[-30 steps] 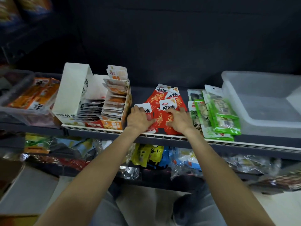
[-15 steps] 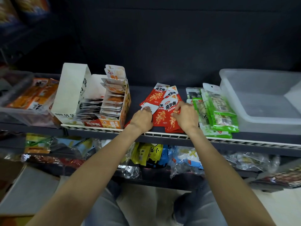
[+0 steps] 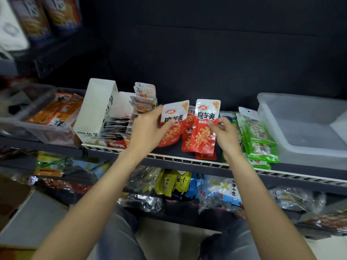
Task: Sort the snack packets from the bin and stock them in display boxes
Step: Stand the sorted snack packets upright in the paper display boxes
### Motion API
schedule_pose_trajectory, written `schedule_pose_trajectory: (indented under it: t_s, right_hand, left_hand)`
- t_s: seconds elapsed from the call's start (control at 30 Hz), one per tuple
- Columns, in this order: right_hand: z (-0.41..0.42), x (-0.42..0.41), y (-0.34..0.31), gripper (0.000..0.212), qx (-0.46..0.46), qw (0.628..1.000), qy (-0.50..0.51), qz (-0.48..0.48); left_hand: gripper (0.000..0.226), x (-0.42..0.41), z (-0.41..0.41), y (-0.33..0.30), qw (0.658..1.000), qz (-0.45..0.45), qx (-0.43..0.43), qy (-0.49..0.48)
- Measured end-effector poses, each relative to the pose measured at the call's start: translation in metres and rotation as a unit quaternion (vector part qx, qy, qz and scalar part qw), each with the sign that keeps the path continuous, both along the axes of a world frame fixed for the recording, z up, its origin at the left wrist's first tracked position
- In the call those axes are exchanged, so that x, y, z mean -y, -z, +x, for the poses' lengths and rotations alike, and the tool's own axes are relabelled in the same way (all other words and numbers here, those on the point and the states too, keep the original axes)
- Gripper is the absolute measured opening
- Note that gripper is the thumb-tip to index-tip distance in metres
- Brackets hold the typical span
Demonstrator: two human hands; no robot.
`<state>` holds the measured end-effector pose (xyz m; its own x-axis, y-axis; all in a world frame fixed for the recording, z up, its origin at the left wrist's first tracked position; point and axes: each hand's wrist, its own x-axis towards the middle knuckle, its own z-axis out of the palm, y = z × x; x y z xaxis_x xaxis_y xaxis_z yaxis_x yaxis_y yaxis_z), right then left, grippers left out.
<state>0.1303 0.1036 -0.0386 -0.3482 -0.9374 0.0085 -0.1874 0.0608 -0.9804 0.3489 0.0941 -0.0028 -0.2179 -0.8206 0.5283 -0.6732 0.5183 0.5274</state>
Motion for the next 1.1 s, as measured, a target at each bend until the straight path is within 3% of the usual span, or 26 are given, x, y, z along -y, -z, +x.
schedule_pose_trajectory:
  t_s: [0.1,0.27,0.4,0.5,0.67,0.77,0.9,1.0,1.1]
  right_hand:
    - [0.011,-0.003,-0.023,0.021,-0.038,0.997,-0.022,-0.061]
    - [0.044,0.007,-0.056,0.009,-0.02,0.989,-0.049,-0.137]
    - [0.077,0.016,-0.065,0.022,0.007,0.987,-0.045,-0.153]
    - [0.102,0.022,-0.069,0.031,0.033,0.988,-0.05,-0.144]
    - [0.127,0.025,-0.078,0.044,0.042,0.984,-0.063,-0.164]
    - [0.135,0.029,-0.083,0.033,0.048,0.983,-0.075,-0.159]
    - [0.144,0.047,-0.092,0.015,0.04,0.981,-0.092,-0.164]
    - [0.159,0.066,-0.098,0.017,-0.021,0.977,-0.123,-0.173]
    - [0.182,0.084,-0.092,0.021,-0.15,0.958,-0.148,-0.196]
  left_hand:
    - [0.03,-0.01,0.038,-0.045,0.995,-0.01,-0.095,0.031]
    - [0.024,0.007,0.105,-0.071,0.981,-0.063,-0.181,-0.002]
    - [0.013,0.03,0.133,-0.034,0.98,-0.059,-0.182,-0.061]
    - [0.019,0.045,0.142,-0.009,0.983,-0.053,-0.147,-0.094]
    - [0.011,0.072,0.151,0.01,0.988,-0.009,-0.134,-0.073]
    - [0.01,0.085,0.157,0.014,0.995,0.076,-0.058,0.003]
    - [0.018,0.095,0.17,0.012,0.983,0.039,0.182,0.003]
    - [0.022,0.088,0.177,0.011,0.952,0.022,0.306,-0.014]
    - [0.037,0.081,0.17,0.018,0.915,0.06,0.397,-0.027]
